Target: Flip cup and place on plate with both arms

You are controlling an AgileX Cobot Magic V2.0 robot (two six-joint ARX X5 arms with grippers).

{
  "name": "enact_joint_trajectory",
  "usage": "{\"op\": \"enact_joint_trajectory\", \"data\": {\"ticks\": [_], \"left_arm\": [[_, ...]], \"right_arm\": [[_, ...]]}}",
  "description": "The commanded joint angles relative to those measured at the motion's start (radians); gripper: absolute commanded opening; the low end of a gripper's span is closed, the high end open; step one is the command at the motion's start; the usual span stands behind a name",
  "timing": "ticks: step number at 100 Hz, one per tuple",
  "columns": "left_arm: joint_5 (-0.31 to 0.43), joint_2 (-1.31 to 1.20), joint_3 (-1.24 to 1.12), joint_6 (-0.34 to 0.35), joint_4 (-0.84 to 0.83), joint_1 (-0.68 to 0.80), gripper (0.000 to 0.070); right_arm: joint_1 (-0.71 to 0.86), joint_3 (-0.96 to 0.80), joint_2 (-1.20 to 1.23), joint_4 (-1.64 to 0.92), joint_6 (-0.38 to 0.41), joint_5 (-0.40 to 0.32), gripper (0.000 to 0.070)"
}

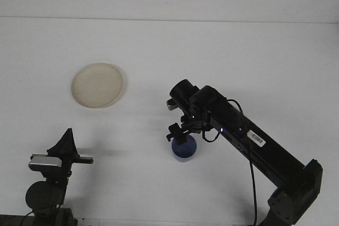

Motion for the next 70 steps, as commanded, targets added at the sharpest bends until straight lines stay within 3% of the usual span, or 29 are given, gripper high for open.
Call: {"op": "enact_joint_trajectory", "data": {"ticks": [1, 49, 70], "left_arm": [[-0.005, -0.002, -0.019, -0.005, 0.012, 0.0, 0.0012], [-0.005, -0.002, -0.019, -0.005, 0.012, 0.0, 0.0012], [-0.005, -0.002, -0.019, -0.005, 0.012, 0.0, 0.0012]], "right_arm": [[-0.009, 0.033, -0.017, -0.027, -0.055, 0.0, 0.0456], [-0.366, 0.016, -0.307, -0.028, -0.239, 0.061, 0.0456], [-0.542, -0.16, -0.523, 0.116, -0.269, 0.06, 0.0456]]}}
